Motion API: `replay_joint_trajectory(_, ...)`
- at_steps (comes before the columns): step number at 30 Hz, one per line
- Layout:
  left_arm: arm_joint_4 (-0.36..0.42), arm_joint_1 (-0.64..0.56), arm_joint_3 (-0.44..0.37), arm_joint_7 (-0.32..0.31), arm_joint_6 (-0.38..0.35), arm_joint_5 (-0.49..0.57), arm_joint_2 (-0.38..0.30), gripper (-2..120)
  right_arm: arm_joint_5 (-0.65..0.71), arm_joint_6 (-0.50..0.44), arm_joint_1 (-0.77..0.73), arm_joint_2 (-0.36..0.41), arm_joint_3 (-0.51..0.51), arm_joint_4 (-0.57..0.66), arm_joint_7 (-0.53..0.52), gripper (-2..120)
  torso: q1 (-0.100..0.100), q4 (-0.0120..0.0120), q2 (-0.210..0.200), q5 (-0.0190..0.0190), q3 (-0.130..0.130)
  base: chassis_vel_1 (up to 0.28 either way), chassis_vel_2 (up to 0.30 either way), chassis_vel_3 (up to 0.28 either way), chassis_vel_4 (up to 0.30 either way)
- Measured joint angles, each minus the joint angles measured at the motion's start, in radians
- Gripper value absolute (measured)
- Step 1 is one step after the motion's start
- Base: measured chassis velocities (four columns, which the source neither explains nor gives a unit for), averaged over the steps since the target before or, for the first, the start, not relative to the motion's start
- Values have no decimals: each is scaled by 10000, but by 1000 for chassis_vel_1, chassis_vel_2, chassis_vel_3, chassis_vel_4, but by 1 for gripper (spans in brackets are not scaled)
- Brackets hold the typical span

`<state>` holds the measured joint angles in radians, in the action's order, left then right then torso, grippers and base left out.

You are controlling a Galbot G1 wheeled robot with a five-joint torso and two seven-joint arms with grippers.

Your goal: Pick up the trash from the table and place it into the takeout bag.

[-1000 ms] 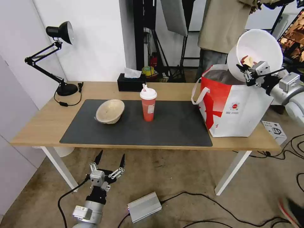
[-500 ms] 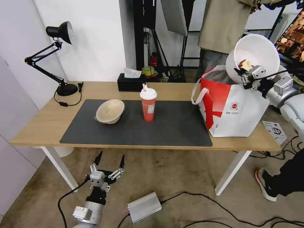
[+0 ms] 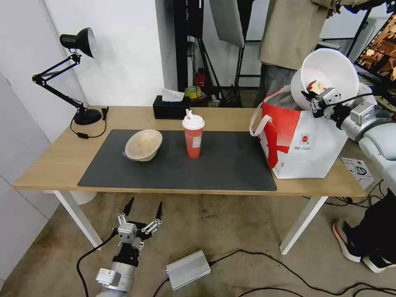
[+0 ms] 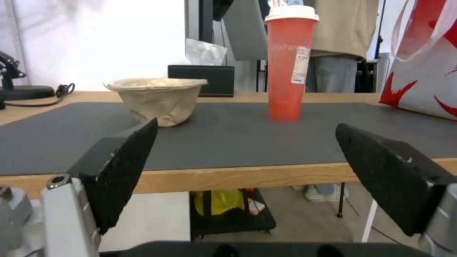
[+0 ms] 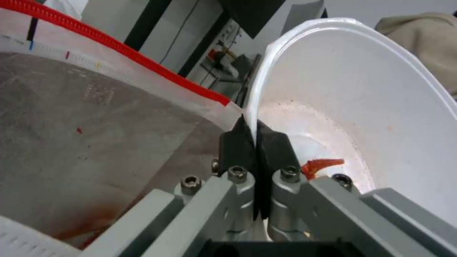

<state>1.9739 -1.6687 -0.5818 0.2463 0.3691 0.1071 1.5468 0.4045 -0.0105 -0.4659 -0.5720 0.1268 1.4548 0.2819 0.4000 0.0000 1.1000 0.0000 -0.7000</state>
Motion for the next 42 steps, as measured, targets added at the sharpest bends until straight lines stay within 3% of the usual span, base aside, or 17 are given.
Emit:
replay_joint_trajectory(8,-20,54,11,5,0,0,10,100,-4,4,-8,43,0,58,-29,1,0,0,0,0,1,0,0,0,0)
replay_joint_trajectory(11,-20,59,12,10,1,-2,15,100,-5,11,-44,65,2,97,-47,16,0,0,0,0,1,0,0,0,0)
replay_joint_trajectory(17,-12,43,10,18,4,-5,14,100,-1,53,-125,109,57,220,-62,32,0,0,0,0,1,0,0,0,0)
replay_joint_trajectory(31,123,11,13,26,-4,-27,-1,100,49,110,-411,251,282,455,-145,88,0,-1,0,0,1,0,0,0,0)
replay_joint_trajectory(35,158,7,20,26,-20,-40,-3,100,56,113,-501,276,349,504,-182,98,0,0,0,0,1,0,0,0,0)
replay_joint_trajectory(42,219,22,38,27,-51,-59,6,100,87,120,-549,352,400,650,-266,100,0,-1,0,0,0,0,0,0,0)
